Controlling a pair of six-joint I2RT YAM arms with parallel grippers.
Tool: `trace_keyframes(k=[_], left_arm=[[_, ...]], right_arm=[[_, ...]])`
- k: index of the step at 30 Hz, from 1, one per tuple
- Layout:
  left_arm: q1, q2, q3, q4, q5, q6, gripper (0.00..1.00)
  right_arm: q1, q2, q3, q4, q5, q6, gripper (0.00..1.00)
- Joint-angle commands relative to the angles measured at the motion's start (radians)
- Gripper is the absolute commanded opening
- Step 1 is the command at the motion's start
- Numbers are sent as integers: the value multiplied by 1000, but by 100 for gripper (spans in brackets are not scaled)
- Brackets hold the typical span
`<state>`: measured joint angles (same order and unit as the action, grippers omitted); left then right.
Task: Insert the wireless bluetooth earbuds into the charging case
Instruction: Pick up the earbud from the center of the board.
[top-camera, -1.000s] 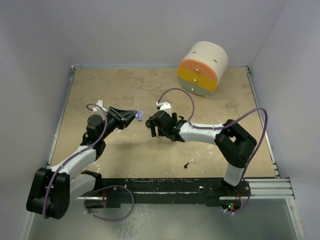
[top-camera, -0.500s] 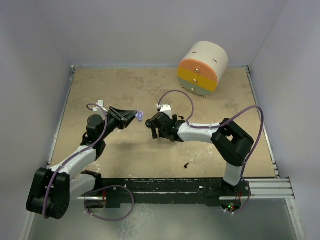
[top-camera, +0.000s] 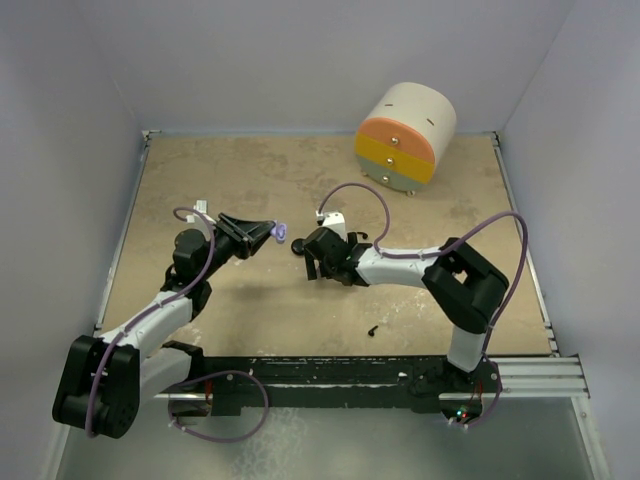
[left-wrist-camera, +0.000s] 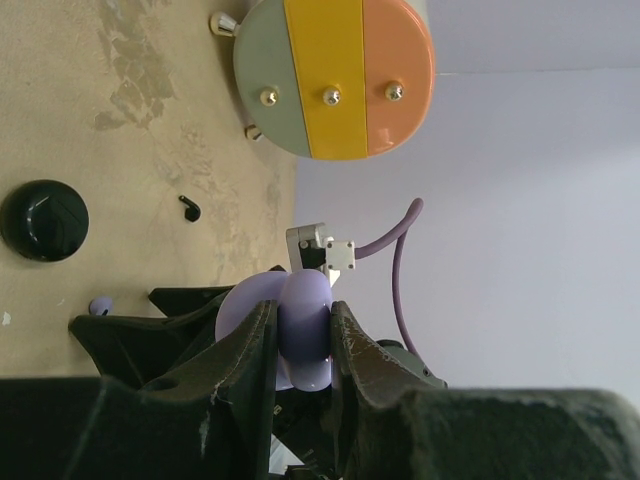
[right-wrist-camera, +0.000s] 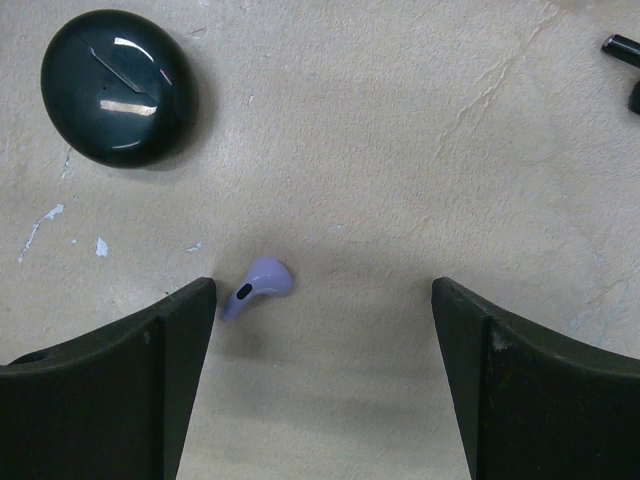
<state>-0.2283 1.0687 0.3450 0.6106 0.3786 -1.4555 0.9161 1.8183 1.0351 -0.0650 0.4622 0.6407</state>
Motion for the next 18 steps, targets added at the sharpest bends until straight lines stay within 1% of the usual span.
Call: trace_keyframes(k=[1, 18], left_arm=[[10, -1, 2, 55, 13, 3, 0], [10, 7, 5, 54, 9, 7, 0]], right_arm=[[4, -29, -27, -27, 14, 33, 90], [4, -63, -64, -36, 20, 35, 90]])
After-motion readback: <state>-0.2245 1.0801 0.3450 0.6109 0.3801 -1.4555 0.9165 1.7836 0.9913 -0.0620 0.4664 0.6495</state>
